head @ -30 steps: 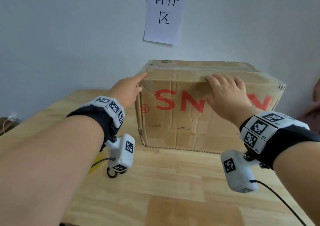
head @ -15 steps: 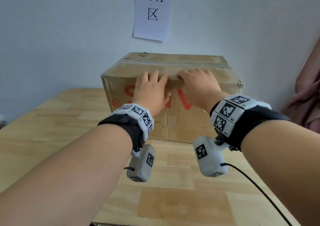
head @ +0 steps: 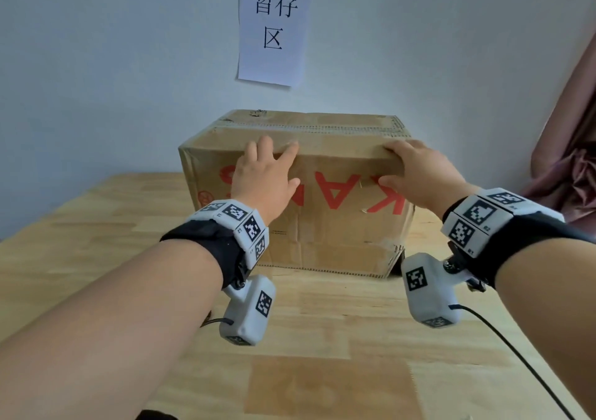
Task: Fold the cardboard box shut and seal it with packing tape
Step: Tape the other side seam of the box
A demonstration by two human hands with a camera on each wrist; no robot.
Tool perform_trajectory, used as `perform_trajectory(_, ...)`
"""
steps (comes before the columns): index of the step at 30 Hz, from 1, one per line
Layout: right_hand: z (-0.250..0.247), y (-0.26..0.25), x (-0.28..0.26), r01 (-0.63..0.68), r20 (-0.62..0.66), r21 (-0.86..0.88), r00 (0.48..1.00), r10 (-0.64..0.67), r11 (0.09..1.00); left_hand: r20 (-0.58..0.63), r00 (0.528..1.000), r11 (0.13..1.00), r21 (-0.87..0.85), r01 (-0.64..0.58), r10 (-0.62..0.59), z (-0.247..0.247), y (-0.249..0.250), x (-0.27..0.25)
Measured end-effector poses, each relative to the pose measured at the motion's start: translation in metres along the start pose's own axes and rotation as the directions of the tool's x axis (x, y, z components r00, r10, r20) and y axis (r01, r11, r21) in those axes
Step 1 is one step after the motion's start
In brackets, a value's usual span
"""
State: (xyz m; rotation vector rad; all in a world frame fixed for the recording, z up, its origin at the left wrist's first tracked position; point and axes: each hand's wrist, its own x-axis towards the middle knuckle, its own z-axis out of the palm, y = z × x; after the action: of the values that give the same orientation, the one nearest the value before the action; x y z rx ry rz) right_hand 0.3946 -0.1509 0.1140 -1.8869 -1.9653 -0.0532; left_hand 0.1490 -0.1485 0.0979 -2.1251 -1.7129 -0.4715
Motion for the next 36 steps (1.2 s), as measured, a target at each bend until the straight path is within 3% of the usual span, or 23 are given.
perform_trajectory(4,0.002,-0.01,-0.01,-0.013,-0.051,0.02,0.999,0.014,1.0,0.163,0.984,0.957,-0.268,0.113,-0.07,-0.008,0.016,-0.007)
perform_trajectory(8,0.004,-0.034,-0.028,0.007,-0.094,-0.007,0.996,-0.008,1.0,0.307,0.952,0.863,-0.479,0.162,-0.008,-0.013,0.021,-0.014)
perform_trajectory(13,-0.002,-0.063,-0.045,0.136,-0.096,0.127,0.988,-0.125,0.982,0.374,0.927,0.803,-0.563,0.195,0.037,-0.013,0.01,-0.018)
perform_trajectory(16,0.001,-0.073,-0.045,0.21,-0.04,0.251,0.978,-0.207,0.945,0.424,0.9,0.858,-0.495,0.138,0.1,-0.016,0.016,-0.023)
perform_trajectory(18,0.005,-0.079,-0.045,0.236,-0.007,0.308,0.969,-0.246,0.922,0.384,0.921,0.878,-0.46,0.134,0.061,-0.016,0.021,-0.023)
perform_trajectory(21,0.008,-0.085,-0.04,0.264,-0.026,0.358,0.962,-0.273,0.896,0.185,0.983,0.899,-0.428,0.092,-0.012,-0.016,0.021,-0.022)
perform_trajectory(24,0.007,-0.079,-0.032,0.303,-0.083,0.311,0.953,-0.291,0.901,0.072,0.997,0.895,-0.444,0.046,-0.015,-0.012,0.019,-0.018)
perform_trajectory(26,0.006,-0.072,-0.023,0.337,-0.108,0.129,0.94,-0.324,0.933,0.059,0.998,0.866,-0.498,0.034,-0.006,-0.008,0.013,-0.014)
perform_trajectory(28,0.007,-0.065,-0.015,0.315,-0.049,-0.01,0.948,-0.315,0.949,0.052,0.998,0.838,-0.546,0.006,0.027,-0.004,-0.001,-0.011)
perform_trajectory(31,0.014,-0.064,-0.01,0.304,0.027,-0.044,0.953,-0.303,0.952,0.09,0.99,0.801,-0.598,-0.035,0.11,-0.003,-0.03,-0.008)
perform_trajectory(36,0.03,-0.083,-0.009,0.272,-0.137,-0.13,0.947,-0.289,0.953,0.101,0.977,0.831,-0.547,-0.104,0.189,-0.006,-0.059,-0.004)
